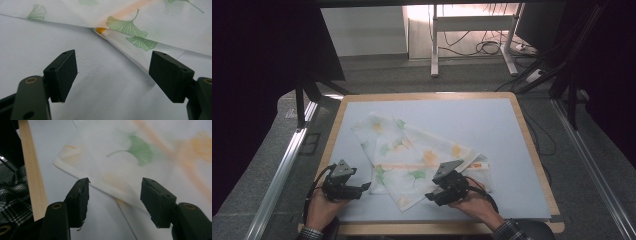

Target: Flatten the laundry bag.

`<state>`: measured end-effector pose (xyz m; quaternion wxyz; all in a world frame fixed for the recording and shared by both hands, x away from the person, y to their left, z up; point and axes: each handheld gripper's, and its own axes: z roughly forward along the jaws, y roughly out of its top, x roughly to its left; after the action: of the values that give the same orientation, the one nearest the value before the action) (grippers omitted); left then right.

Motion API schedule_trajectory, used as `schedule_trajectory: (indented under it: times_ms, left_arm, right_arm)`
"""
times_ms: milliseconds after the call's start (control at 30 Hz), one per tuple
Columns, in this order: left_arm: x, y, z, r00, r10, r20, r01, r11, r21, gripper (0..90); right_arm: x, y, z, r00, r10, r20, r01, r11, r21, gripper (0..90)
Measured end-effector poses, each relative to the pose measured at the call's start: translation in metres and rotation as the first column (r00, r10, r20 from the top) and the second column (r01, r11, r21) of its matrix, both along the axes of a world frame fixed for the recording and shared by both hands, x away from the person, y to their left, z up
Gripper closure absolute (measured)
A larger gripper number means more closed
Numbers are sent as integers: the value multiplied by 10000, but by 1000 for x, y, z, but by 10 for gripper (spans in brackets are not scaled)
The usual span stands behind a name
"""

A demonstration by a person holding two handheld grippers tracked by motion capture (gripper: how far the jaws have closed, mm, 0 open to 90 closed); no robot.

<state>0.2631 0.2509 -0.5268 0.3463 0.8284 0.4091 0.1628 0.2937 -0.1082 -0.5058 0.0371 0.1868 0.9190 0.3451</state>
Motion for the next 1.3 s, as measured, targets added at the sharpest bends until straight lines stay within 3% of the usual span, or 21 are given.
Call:
schedule_trajectory:
  times_ms: [167,267,300,333,400,533,600,767,867,900,1067,1100,1133,1300]
  left_arm:
    - [1,-2,-2,9998,-188,-104,192,9993,335,219]
    - [0,-2,-1,9998,-209,-53,211,9992,336,217]
    - [0,-2,-1,9998,-193,-34,194,9994,294,217]
    - [0,-2,-1,9998,-195,-37,196,9994,283,217]
    - [0,-2,-1,9998,-185,-47,187,9996,233,218]
    - [1,-4,-1,9996,-280,-72,282,9989,387,219]
    - [0,-4,-1,9996,-268,-66,271,9989,376,218]
    - [1,-3,-1,9999,-165,-45,165,9999,-22,198]
    - [2,-3,-1,9997,-218,-70,217,9997,-98,186]
    - [2,-4,-1,9996,-263,-111,262,9996,-83,177]
    - [3,-10,-3,9986,-471,-236,475,9987,168,150]
    - [3,-10,-3,9986,-471,-236,475,9987,168,148]
    - [4,-13,-4,9981,-547,-284,554,9981,264,144]
    - [5,-15,-2,9987,-462,-195,464,9988,130,141]
  right_arm:
    - [-5,32,-10,9969,645,-455,-633,9976,265,316]
    - [-9,52,-21,9941,1029,-337,-1036,9944,-201,294]
    - [-12,54,-23,9941,1083,79,-1080,9936,-321,360]
    - [-16,56,-24,9907,1112,781,-1064,9923,-629,408]
    - [-17,56,-24,9880,1293,849,-1243,9903,-619,457]
    - [-13,54,-22,9930,1119,376,-1102,9929,-440,815]
    - [-10,54,-22,9955,935,129,-929,9949,-381,877]
    - [-4,49,-15,9971,682,-344,-688,9975,-142,885]
    - [2,45,-9,9981,477,-394,-475,9989,51,885]
    - [11,38,0,9992,133,-389,-121,9994,314,885]
    - [37,20,28,9985,-548,-92,554,9961,691,885]
    - [37,20,28,9985,-548,-92,554,9961,691,885]
    - [49,10,41,9948,-970,314,947,9932,679,885]
    - [79,-15,60,9790,-1962,546,1914,9781,816,885]
